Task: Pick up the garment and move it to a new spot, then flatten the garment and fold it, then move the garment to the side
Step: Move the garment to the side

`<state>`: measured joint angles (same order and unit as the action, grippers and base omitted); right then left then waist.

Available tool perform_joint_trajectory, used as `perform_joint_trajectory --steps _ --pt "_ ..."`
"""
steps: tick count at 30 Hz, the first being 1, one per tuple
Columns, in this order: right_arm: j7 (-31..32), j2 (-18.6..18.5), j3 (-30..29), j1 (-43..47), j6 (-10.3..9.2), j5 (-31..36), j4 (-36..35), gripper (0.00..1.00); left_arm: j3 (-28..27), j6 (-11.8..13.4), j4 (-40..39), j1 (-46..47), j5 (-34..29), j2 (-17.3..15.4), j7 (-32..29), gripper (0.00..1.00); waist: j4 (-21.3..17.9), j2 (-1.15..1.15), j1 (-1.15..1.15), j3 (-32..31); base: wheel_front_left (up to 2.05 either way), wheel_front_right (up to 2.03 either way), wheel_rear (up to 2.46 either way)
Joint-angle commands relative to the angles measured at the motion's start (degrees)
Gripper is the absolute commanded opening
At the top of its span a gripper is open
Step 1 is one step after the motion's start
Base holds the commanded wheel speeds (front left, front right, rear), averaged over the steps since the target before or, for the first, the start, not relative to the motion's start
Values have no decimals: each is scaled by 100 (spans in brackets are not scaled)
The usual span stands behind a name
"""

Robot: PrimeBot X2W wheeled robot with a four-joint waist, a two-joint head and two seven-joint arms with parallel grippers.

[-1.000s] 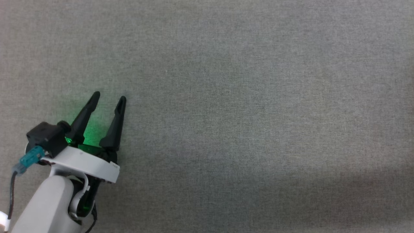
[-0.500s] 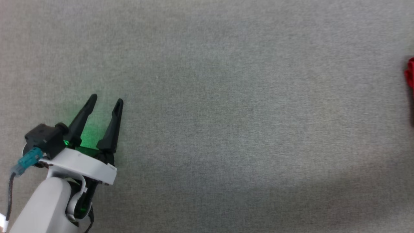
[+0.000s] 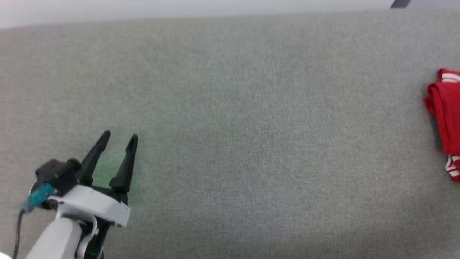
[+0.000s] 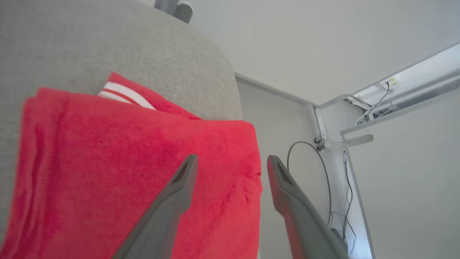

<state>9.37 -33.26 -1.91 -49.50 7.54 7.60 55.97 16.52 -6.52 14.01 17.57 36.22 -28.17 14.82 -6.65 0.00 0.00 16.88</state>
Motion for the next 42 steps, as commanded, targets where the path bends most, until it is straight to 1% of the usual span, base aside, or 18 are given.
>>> perform_joint_trajectory --steps 1,3,10,17,23,27,30,36,42 --pt "-115 71 -36 128 -11 -59 -50 100 -9 47 -4 -123 37 2 5 100 148 0 0 -394 0 0 0" --pt "-253 137 -39 225 -11 -90 -113 100 -26 95 -40 -244 61 -15 4 100 212 0 0 -563 0 0 0" --pt "-757 543 -75 702 -11 -253 -430 100 -50 233 -128 -679 125 -33 -7 100 439 0 0 -1132 0 0 0" --pt "-1277 964 -9 1429 -11 -454 -937 100 -132 414 -251 -1113 184 -20 7 100 646 0 0 -1630 0 0 0" --pt "-1629 1223 -97 2120 -11 -741 -1456 100 -315 563 -365 -1453 213 -55 18 100 791 0 0 -1862 0 0 0" --pt "-1794 1367 -147 2561 -11 -897 -1733 100 -469 605 -417 -1661 170 -75 31 100 845 0 0 -1964 0 0 0" --pt "-1896 1442 -183 2832 -11 -979 -1907 100 -608 604 -402 -1781 149 -82 38 100 862 0 0 -2023 0 0 0" --pt "-2053 1635 -258 3312 -11 -1138 -2258 100 -919 487 -476 -2028 33 -24 37 100 877 0 0 -2116 0 0 0" --pt "-2049 1899 -344 3778 -11 -1056 -2818 100 -1188 383 -468 -2185 -121 29 39 100 862 0 0 -2159 0 0 0"
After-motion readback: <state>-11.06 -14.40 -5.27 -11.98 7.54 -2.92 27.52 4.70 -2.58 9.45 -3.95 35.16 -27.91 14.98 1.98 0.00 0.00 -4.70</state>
